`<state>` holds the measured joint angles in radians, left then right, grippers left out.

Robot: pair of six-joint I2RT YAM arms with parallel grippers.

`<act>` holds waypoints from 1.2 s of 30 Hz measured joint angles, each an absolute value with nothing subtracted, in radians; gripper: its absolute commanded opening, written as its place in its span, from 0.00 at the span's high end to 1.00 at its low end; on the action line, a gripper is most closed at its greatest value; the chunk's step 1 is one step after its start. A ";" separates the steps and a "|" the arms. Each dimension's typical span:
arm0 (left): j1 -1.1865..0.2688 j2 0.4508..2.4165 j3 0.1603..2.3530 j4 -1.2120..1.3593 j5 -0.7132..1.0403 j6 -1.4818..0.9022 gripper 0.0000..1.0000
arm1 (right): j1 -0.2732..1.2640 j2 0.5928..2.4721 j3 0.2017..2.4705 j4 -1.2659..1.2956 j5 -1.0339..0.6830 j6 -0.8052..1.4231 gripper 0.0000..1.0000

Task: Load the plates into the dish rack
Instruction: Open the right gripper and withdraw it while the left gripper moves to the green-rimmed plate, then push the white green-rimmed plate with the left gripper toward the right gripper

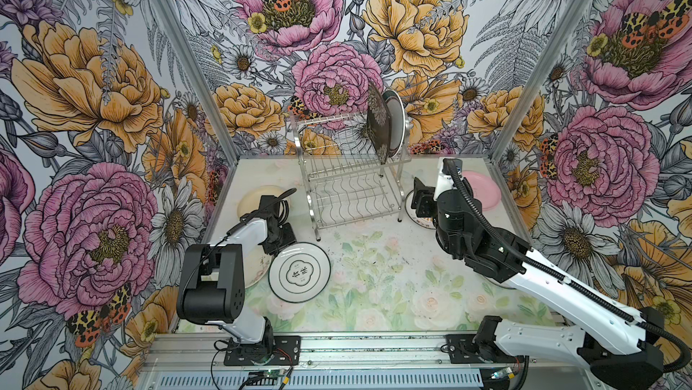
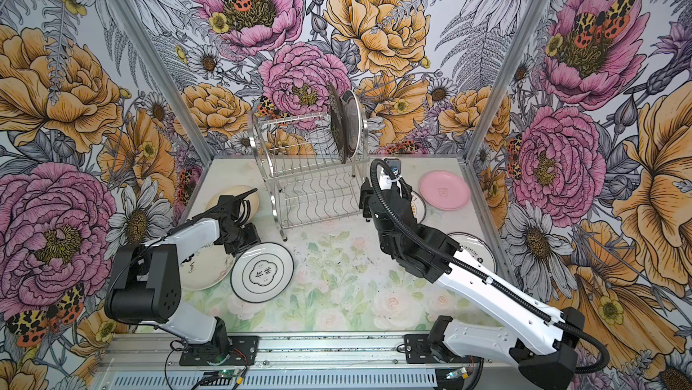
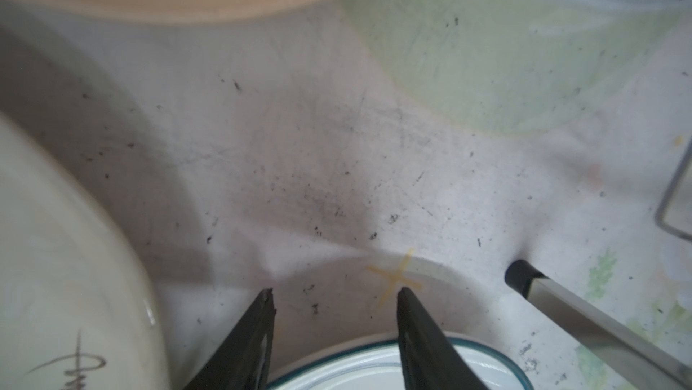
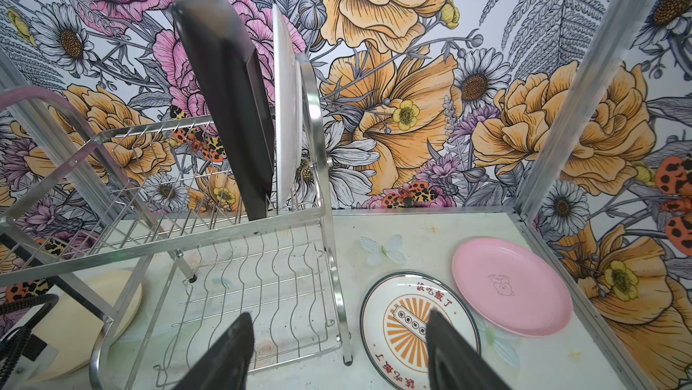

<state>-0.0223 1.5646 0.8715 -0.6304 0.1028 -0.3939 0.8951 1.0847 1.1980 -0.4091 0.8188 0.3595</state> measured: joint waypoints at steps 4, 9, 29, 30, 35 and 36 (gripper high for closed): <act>-0.036 1.533 0.857 -0.635 0.126 -0.416 0.48 | 0.895 1.073 1.191 -0.410 0.819 0.361 0.27; -0.087 1.477 0.814 -0.640 0.160 -0.452 0.49 | 0.895 1.066 1.182 -0.411 0.818 0.370 0.27; -0.023 1.098 0.625 -0.711 0.186 -0.646 0.01 | 0.889 1.044 1.173 -0.430 0.814 0.377 0.25; -0.022 1.085 0.610 -0.716 0.179 -0.658 0.01 | 0.889 1.042 1.173 -0.431 0.814 0.377 0.25; -0.022 1.041 0.562 -0.736 0.146 -0.709 0.01 | 0.882 1.029 1.173 -0.438 0.805 0.377 0.24; -0.022 1.041 0.557 -0.737 0.138 -0.717 0.01 | 0.879 1.028 1.173 -0.439 0.803 0.377 0.24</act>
<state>-0.0223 1.0409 0.5568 -0.7372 0.1383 -0.7174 0.8791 1.0275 1.1728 -0.4385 0.8028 0.3767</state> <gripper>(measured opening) 0.986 0.756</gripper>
